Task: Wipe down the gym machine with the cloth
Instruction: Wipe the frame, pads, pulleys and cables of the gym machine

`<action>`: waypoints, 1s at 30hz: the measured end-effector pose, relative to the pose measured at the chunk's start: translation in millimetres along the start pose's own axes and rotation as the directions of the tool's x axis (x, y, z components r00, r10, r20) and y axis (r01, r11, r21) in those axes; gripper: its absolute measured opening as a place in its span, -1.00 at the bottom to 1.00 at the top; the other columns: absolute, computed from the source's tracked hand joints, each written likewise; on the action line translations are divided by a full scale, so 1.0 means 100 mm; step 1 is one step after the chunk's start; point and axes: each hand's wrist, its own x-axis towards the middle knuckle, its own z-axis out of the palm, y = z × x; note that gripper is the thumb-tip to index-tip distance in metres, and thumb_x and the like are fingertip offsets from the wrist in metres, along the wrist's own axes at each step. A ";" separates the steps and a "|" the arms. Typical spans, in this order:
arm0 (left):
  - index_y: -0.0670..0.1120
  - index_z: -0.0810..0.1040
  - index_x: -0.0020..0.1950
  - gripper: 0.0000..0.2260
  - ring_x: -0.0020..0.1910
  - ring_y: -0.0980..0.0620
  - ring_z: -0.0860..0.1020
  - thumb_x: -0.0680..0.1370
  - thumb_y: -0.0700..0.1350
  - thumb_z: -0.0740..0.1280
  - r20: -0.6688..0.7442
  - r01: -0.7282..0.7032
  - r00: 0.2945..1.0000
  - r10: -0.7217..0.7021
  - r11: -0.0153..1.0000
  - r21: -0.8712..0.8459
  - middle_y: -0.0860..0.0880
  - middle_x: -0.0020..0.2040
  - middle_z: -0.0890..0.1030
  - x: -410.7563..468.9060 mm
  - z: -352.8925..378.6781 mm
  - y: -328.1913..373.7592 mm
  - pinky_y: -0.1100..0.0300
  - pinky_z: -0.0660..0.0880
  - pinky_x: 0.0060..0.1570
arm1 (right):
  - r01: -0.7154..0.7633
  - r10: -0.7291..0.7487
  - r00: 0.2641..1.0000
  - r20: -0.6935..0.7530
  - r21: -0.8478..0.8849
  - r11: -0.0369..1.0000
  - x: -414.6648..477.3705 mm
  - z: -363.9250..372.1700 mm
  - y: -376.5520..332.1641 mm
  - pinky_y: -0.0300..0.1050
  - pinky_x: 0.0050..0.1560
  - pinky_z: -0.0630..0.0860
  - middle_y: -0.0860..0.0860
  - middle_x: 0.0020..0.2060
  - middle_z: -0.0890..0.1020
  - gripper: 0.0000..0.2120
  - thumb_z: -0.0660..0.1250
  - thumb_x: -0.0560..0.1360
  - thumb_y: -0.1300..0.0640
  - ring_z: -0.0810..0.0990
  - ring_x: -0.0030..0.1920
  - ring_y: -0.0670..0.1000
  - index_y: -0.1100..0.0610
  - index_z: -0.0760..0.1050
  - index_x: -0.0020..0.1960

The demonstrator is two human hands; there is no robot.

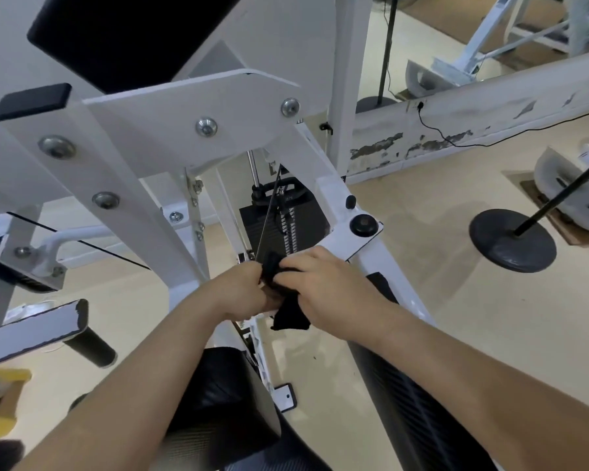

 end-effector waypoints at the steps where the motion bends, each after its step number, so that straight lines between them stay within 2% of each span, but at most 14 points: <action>1: -0.05 0.50 -0.02 -0.91 -0.36 0.05 0.46 0.52 -0.13 0.39 -0.071 0.031 0.997 -0.030 0.999 0.017 -0.03 -0.19 0.54 0.04 -0.01 -0.04 0.20 0.39 -0.35 | -0.068 0.067 0.997 -0.023 -0.056 0.996 0.04 -0.05 0.12 0.00 0.00 0.48 -0.03 0.19 0.57 -0.61 0.23 0.43 0.25 0.44 0.12 0.15 0.02 0.55 0.21; 5: -0.02 0.44 0.33 -0.67 -0.28 0.04 0.50 0.57 -0.20 0.28 -0.353 0.086 0.930 -0.103 0.994 -0.063 -0.05 -0.01 0.55 0.11 -0.06 -0.12 0.24 0.37 -0.44 | -0.406 0.385 0.912 -0.141 -0.173 0.898 0.20 -0.17 0.53 -0.05 -0.09 0.35 0.00 0.16 0.55 -0.68 0.20 0.49 0.25 0.37 0.16 0.15 0.07 0.49 0.21; 7: -0.01 0.39 0.36 -0.60 -0.25 0.01 0.55 0.54 -0.22 0.31 -0.362 0.031 0.927 -0.097 0.982 -0.184 -0.05 -0.04 0.56 0.10 -0.08 -0.11 0.22 0.45 -0.39 | -0.373 0.359 0.926 -0.117 -0.133 0.918 0.33 -0.05 0.33 -0.02 0.04 0.39 0.04 0.18 0.53 -0.64 0.21 0.49 0.27 0.37 0.14 0.18 0.07 0.45 0.26; 8: -0.02 0.42 0.31 -0.62 -0.19 -0.05 0.58 0.52 -0.23 0.35 -0.339 -0.013 0.938 -0.066 0.974 -0.227 -0.07 -0.05 0.57 0.09 -0.08 -0.11 0.15 0.53 -0.29 | -0.312 0.303 0.948 -0.097 -0.089 0.946 0.40 0.07 0.16 -0.02 0.09 0.41 0.03 0.20 0.51 -0.62 0.21 0.49 0.26 0.36 0.12 0.17 0.05 0.44 0.29; 10: 0.04 0.49 0.03 -0.73 -0.06 -0.16 0.60 0.46 -0.29 0.36 -0.324 -0.098 0.946 0.022 0.971 -0.220 -0.09 -0.09 0.60 0.06 -0.07 -0.08 -0.05 0.58 -0.05 | -0.170 0.167 0.984 -0.064 -0.034 0.985 0.48 0.24 -0.17 -0.01 0.12 0.43 0.00 0.21 0.50 -0.61 0.23 0.50 0.23 0.35 0.10 0.15 0.01 0.45 0.31; 11: 0.06 0.49 -0.06 -0.74 -0.05 -0.18 0.60 0.45 -0.31 0.35 -0.331 -0.116 0.943 0.043 0.972 -0.204 -0.09 -0.11 0.61 0.06 -0.08 -0.08 -0.08 0.57 -0.02 | -0.131 0.129 0.990 -0.055 -0.032 0.991 0.50 0.26 -0.21 -0.01 0.11 0.44 -0.01 0.20 0.51 -0.61 0.22 0.50 0.22 0.35 0.11 0.14 0.00 0.48 0.30; 13: -0.02 0.47 0.00 -0.81 -0.10 -0.13 0.58 0.48 -0.28 0.32 -0.340 -0.094 0.940 0.036 0.983 -0.157 -0.08 -0.11 0.60 0.08 -0.08 -0.09 0.01 0.55 -0.16 | -0.183 0.179 0.981 -0.068 -0.060 0.981 0.49 0.14 -0.01 0.01 0.08 0.46 -0.02 0.19 0.54 -0.61 0.20 0.50 0.23 0.35 0.13 0.13 -0.01 0.51 0.28; 15: -0.06 0.42 0.15 -0.78 -0.12 -0.06 0.51 0.52 -0.24 0.28 -0.339 -0.025 0.941 0.023 1.000 -0.002 -0.07 0.00 0.57 0.10 -0.05 -0.09 0.13 0.43 -0.27 | -0.348 0.341 0.937 -0.080 -0.103 0.932 0.39 -0.02 0.34 0.02 0.09 0.45 -0.03 0.21 0.54 -0.60 0.19 0.50 0.24 0.34 0.17 0.12 -0.02 0.53 0.27; 18: -0.12 0.37 0.24 -0.71 -0.03 -0.09 0.47 0.52 -0.22 0.24 -0.301 0.021 0.953 0.031 0.986 0.166 -0.15 0.13 0.48 0.08 -0.01 -0.05 0.13 0.40 -0.16 | -0.479 0.466 0.876 -0.124 -0.125 0.869 0.20 -0.12 0.56 0.00 0.07 0.46 -0.03 0.26 0.52 -0.59 0.22 0.50 0.29 0.31 0.23 0.14 0.01 0.53 0.29; 22: -0.10 0.45 0.22 -0.69 0.20 -0.20 0.36 0.49 -0.22 0.24 -0.303 -0.063 0.940 0.156 0.953 0.296 -0.18 0.21 0.39 0.02 0.04 0.03 0.08 0.34 0.10 | -0.534 0.523 0.845 -0.108 -0.152 0.832 0.46 -0.02 0.30 -0.05 0.14 0.35 0.05 0.09 0.55 -0.68 0.19 0.44 0.31 0.39 0.12 0.19 0.10 0.55 0.11; 25: -0.14 0.45 0.21 -0.72 0.15 -0.20 0.43 0.50 -0.23 0.22 -0.303 -0.123 0.932 0.197 0.961 0.246 -0.18 0.17 0.45 -0.03 -0.01 0.08 0.08 0.38 0.08 | -0.366 0.362 0.931 -0.052 -0.107 0.924 0.63 0.16 -0.14 -0.14 -0.10 0.15 -0.01 -0.09 0.56 -0.86 0.25 0.38 0.24 0.50 -0.02 0.13 0.01 0.42 -0.15; 27: -0.19 0.41 0.14 -0.78 0.10 -0.18 0.49 0.50 -0.24 0.22 -0.317 -0.134 0.932 0.176 0.980 0.150 -0.18 0.12 0.49 -0.05 -0.05 0.07 0.10 0.40 0.00 | -0.265 0.265 0.964 -0.008 0.004 0.964 0.58 0.19 -0.28 -0.16 -0.15 0.13 -0.03 -0.21 0.55 -0.82 0.23 0.34 0.29 0.52 -0.13 0.11 0.01 0.41 -0.21; 28: -0.20 0.40 0.15 -0.77 0.10 -0.18 0.50 0.50 -0.24 0.23 -0.314 -0.146 0.933 0.175 0.983 0.115 -0.19 0.12 0.50 -0.07 -0.06 0.07 0.07 0.43 0.03 | -0.277 0.277 0.961 -0.002 0.033 0.960 0.52 0.11 -0.23 -0.13 -0.16 0.22 0.00 -0.22 0.58 -0.82 0.22 0.33 0.32 0.53 -0.15 0.12 0.06 0.47 -0.21; 30: -0.21 0.39 0.18 -0.73 0.13 -0.18 0.47 0.50 -0.24 0.27 -0.291 -0.162 0.938 0.189 0.980 0.116 -0.19 0.16 0.48 -0.10 -0.07 0.10 0.03 0.44 0.12 | -0.435 0.432 0.899 -0.065 -0.029 0.900 0.43 -0.05 0.06 -0.06 -0.19 0.35 0.07 -0.14 0.62 -0.75 0.18 0.36 0.34 0.51 -0.09 0.16 0.12 0.55 -0.09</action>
